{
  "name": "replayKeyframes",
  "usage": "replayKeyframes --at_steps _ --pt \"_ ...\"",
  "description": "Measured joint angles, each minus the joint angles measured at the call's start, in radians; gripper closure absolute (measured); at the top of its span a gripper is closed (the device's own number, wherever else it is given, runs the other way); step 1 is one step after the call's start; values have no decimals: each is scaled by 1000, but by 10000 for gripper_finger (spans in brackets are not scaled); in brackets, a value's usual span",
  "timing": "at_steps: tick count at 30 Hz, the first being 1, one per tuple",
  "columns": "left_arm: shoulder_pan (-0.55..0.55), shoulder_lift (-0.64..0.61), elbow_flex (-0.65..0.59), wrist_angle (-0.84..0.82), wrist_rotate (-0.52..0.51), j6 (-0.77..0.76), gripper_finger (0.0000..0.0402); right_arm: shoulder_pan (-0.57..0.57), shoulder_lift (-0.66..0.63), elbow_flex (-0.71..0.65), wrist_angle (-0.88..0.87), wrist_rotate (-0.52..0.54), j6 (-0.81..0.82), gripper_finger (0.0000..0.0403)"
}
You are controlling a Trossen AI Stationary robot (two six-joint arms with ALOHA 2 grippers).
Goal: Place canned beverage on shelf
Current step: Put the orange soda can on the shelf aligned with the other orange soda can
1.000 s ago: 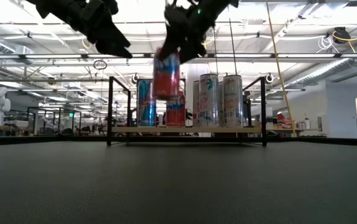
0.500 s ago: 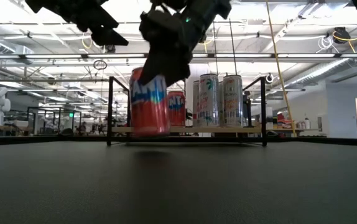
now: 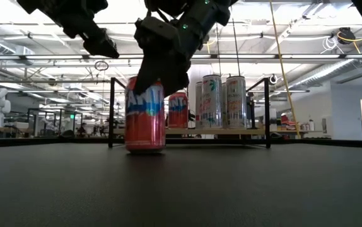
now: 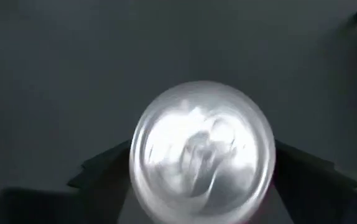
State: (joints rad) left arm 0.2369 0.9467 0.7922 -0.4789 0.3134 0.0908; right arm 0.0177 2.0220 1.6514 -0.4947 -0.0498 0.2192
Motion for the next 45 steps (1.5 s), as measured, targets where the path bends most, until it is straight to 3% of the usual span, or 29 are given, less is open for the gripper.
replayKeyframes --at_steps 4,10,14,17,22,28,33,38,45 --pt "-27 23 -10 40 2 24 6 0 -1 58 -75 1 48 26" --pt "-92 99 -11 185 3 24 6 4 -2 235 -337 14 83 17" --pt "-151 170 -10 255 -3 21 6 18 -23 367 -584 135 50 23" --pt "-196 218 -10 287 -63 20 6 31 -96 379 -663 259 39 23" --pt "-257 302 -10 354 -216 20 6 33 -290 283 -683 373 105 24" --pt "-288 395 -10 445 -240 19 6 42 -532 60 -631 421 238 24" --pt "-290 447 -10 423 -270 -57 6 83 -684 -133 -524 425 340 24" --pt "-290 467 -10 419 -300 -66 6 121 -761 -251 -427 471 400 24" --pt "-290 526 -10 431 -312 -98 27 147 -763 -264 -410 472 422 24"
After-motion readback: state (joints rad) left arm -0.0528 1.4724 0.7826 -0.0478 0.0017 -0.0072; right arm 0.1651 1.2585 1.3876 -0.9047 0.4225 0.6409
